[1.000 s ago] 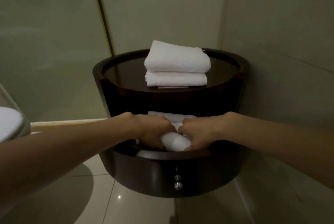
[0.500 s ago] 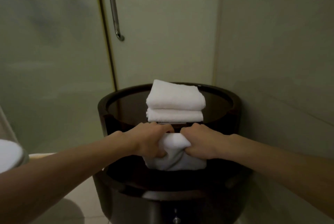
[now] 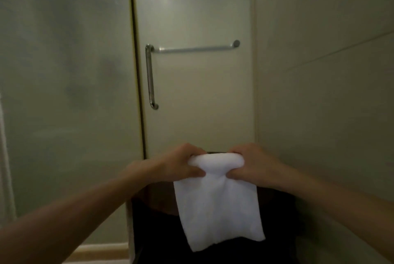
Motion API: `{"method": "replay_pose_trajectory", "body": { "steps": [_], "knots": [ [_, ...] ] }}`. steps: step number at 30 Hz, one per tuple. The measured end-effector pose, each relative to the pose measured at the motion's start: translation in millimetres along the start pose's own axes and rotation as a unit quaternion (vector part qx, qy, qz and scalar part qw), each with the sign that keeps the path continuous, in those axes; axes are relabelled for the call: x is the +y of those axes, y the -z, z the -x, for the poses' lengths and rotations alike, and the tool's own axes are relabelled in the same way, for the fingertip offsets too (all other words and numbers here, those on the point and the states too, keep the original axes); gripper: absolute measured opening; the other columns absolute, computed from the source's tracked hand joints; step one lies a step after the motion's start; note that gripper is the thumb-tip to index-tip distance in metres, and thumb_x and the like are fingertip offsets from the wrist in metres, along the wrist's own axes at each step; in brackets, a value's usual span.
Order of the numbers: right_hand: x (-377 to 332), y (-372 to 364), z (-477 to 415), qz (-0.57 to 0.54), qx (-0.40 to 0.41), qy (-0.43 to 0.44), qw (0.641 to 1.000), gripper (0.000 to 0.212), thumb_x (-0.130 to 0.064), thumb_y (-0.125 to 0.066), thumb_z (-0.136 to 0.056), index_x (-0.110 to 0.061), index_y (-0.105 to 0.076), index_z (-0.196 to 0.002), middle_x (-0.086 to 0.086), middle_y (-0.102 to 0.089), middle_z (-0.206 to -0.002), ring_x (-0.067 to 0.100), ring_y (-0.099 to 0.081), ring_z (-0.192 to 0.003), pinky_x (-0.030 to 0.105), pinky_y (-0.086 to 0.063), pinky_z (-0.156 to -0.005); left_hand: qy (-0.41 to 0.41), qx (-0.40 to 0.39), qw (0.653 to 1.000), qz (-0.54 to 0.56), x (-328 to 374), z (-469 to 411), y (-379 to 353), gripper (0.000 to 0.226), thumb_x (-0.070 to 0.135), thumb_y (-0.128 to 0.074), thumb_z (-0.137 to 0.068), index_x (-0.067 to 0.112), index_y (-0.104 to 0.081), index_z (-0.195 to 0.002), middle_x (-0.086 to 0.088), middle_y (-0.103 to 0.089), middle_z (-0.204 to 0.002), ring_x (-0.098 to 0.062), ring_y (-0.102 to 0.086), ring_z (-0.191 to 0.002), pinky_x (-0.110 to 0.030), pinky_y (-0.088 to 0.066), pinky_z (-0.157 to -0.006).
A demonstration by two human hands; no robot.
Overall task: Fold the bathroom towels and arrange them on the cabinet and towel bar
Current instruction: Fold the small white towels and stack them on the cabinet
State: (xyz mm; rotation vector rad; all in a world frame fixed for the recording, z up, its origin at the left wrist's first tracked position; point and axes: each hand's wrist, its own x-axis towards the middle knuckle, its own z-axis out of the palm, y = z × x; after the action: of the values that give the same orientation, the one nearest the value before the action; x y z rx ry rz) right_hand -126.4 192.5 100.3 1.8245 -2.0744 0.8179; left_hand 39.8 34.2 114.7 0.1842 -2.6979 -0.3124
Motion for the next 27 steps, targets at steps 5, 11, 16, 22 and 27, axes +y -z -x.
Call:
{"method": "replay_pose_trajectory", "body": {
  "steps": [5,11,16,22,27],
  "knots": [
    [-4.4,31.6,-21.1,0.008,0.047,-0.003,0.999,0.032,-0.032,-0.081,-0.065,-0.019,-0.069,-0.093,0.003,-0.068,-0.090,0.019,-0.062,-0.083,0.030,-0.046,-0.066,-0.020,-0.001,0.999,-0.035,12.5,-28.1,41.2,0.028,0.018,-0.074,-0.078,0.017,-0.071,-0.106,0.004,-0.070,-0.094,-0.011,-0.066,-0.087,-0.033,-0.054,-0.074],
    [-1.5,53.8,-51.5,0.019,0.092,0.001,0.996,0.033,-0.031,-0.082,-0.064,-0.018,-0.070,-0.093,0.003,-0.067,-0.089,0.020,-0.063,-0.086,0.028,-0.043,-0.064,-0.014,0.022,0.998,-0.055,18.3,-57.7,72.5,0.033,0.017,-0.073,-0.077,0.015,-0.070,-0.110,-0.001,-0.071,-0.101,-0.017,-0.067,-0.094,-0.036,-0.055,-0.081],
    [5.3,58.4,-80.2,0.013,0.147,0.003,0.989,0.033,-0.022,-0.079,-0.067,-0.013,-0.068,-0.097,0.009,-0.069,-0.096,0.026,-0.063,-0.088,0.030,-0.044,-0.066,-0.022,0.098,0.991,-0.094,9.5,-81.4,85.7,0.037,0.017,-0.074,-0.077,0.015,-0.070,-0.113,-0.003,-0.071,-0.105,-0.017,-0.066,-0.097,-0.036,-0.053,-0.083],
    [15.8,41.7,-113.4,0.076,0.169,-0.022,0.982,0.034,-0.012,-0.067,-0.070,-0.012,-0.054,-0.102,0.011,-0.063,-0.099,0.031,-0.060,-0.088,0.035,-0.049,-0.067,-0.009,0.203,0.959,-0.196,-14.9,-109.4,73.5,0.042,0.026,-0.065,-0.083,0.029,-0.059,-0.124,0.000,-0.064,-0.123,-0.025,-0.057,-0.114,-0.038,-0.046,-0.093],
    [34.6,13.6,-139.5,0.111,0.225,-0.025,0.968,0.022,-0.006,-0.060,-0.077,-0.007,-0.049,-0.096,0.016,-0.059,-0.098,0.035,-0.059,-0.086,0.038,-0.045,-0.065,-0.020,0.237,0.941,-0.239,-37.2,-130.1,53.7,0.039,0.022,-0.055,-0.090,0.026,-0.053,-0.129,-0.001,-0.060,-0.124,-0.026,-0.055,-0.112,-0.036,-0.045,-0.086]
  ]
}}
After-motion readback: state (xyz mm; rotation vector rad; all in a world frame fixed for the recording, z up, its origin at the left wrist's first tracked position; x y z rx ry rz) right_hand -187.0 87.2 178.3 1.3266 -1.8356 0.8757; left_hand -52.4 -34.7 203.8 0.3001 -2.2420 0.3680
